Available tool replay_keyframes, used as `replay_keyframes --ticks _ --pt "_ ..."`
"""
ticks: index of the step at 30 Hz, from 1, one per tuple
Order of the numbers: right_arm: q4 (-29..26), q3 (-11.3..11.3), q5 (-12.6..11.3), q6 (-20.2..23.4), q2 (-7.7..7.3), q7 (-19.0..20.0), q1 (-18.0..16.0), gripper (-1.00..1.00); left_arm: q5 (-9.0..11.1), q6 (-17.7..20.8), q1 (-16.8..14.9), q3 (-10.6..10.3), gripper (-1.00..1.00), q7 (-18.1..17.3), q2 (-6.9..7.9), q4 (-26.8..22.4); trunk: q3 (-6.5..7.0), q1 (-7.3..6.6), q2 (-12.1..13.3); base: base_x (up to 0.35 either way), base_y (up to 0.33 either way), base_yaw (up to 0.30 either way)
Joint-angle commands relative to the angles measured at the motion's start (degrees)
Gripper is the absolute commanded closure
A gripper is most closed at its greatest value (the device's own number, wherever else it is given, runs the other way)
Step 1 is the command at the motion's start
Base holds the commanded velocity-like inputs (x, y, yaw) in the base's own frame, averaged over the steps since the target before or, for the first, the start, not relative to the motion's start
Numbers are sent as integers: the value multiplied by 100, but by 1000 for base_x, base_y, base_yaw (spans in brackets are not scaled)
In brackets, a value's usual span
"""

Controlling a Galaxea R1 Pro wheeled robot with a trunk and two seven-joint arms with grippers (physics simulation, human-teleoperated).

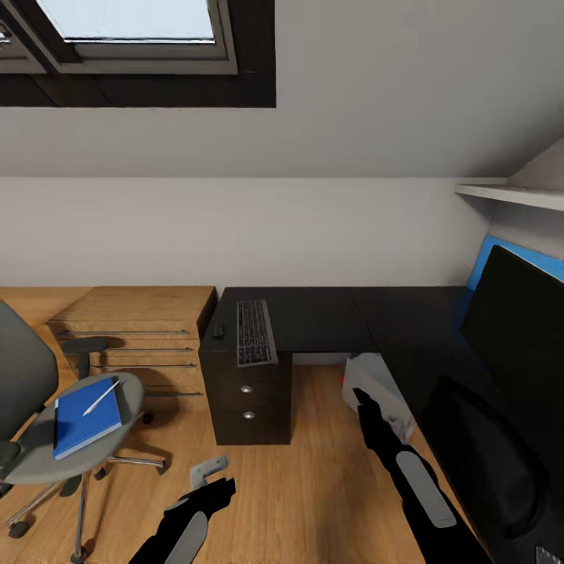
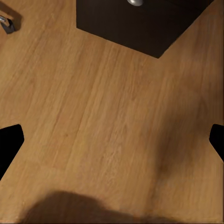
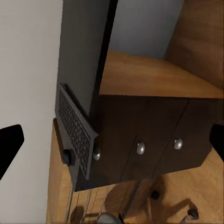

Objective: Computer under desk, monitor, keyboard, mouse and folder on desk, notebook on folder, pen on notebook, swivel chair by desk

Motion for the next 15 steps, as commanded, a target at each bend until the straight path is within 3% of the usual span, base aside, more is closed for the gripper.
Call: replay_keyframes --ticks 1,3,4,5,7,8,10,11,14,15 --pt "-21 4 224 73 -4 -115 -2 -100 45 12 -4 -9 -100 47 2 -10 12 -25 37 -308 -144 0" --pt "-30 12 505 193 -8 -163 -4 -100 45 12 -4 -9 -100 48 2 -10 48 -69 117 -315 -116 0" --pt "-40 23 818 400 -15 -193 -5 -100 43 12 -4 -8 -100 48 2 -10 66 -91 157 -325 -68 0" --pt "-78 31 1335 834 -27 -222 -6 -100 41 12 -4 -5 -100 48 2 -10 84 -113 197 -331 -35 0" --pt "-122 34 1701 1149 -32 -237 -9 -100 39 12 -4 -3 -100 48 2 -10 119 -157 277 -334 -25 0" --pt "-170 39 2084 1431 -28 -252 -13 -100 38 12 -4 -1 -100 48 2 -10 137 -179 318 -336 -14 0" --pt "-203 44 2469 1630 -19 -265 -17 -100 37 12 -4 -1 -100 48 2 -10 173 -223 398 -337 -10 0" --pt "-226 50 2842 1760 -8 -279 -23 -100 37 12 -4 0 -100 48 2 -10 191 -245 438 -338 -6 0" --pt "-244 62 3350 1877 9 -289 -28 -100 36 12 -4 0 -100 48 2 -10 245 -311 558 -338 -4 0" --pt "-250 73 3624 1922 36 -296 -29 -100 38 12 -4 1 -100 48 2 -10 263 -333 598 -338 -2 0"
